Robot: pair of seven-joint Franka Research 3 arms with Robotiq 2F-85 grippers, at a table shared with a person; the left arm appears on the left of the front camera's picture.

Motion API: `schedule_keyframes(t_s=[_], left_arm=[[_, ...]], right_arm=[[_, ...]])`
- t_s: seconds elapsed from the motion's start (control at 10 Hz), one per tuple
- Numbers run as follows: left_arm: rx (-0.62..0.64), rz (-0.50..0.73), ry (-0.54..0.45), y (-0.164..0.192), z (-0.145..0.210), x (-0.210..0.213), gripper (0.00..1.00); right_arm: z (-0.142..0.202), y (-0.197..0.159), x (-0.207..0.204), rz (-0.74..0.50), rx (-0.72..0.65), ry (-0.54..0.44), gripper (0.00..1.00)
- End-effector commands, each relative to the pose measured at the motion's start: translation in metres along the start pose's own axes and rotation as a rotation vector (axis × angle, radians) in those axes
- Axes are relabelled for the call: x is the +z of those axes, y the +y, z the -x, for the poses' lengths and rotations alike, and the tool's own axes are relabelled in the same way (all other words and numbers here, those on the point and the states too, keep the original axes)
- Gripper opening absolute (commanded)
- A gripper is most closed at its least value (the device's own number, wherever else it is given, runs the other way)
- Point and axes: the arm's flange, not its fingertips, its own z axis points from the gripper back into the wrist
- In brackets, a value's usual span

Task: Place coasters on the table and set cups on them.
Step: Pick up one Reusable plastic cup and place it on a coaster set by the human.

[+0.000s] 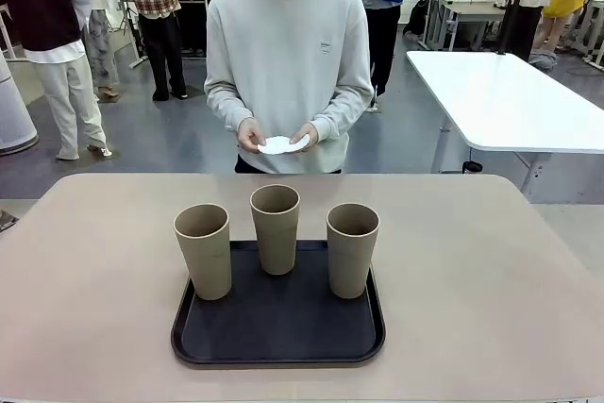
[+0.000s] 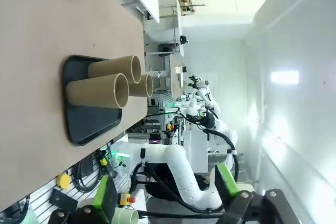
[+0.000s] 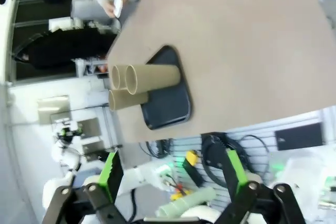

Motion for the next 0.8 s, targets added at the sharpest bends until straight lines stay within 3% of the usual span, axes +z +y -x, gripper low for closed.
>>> schedule_keyframes(t_s=[0.0, 0.3, 0.7], left_arm=[[0.025, -0.043, 0.021, 0.003, -0.012, 0.006, 1.00], [0.084, -0.061, -0.018, 0.026, -0.020, 0.019, 1.00], [0.101, -0.086, -0.023, 0.030, -0.024, 0.010, 1.00]], right_arm=[[-0.003, -0.011, 0.005, -0.085, -0.016, -0.032, 1.00], [-0.012, -0.033, 0.016, -0.187, -0.061, -0.063, 1.00], [-0.018, -0.063, 0.018, -0.236, -0.108, -0.069, 1.00]])
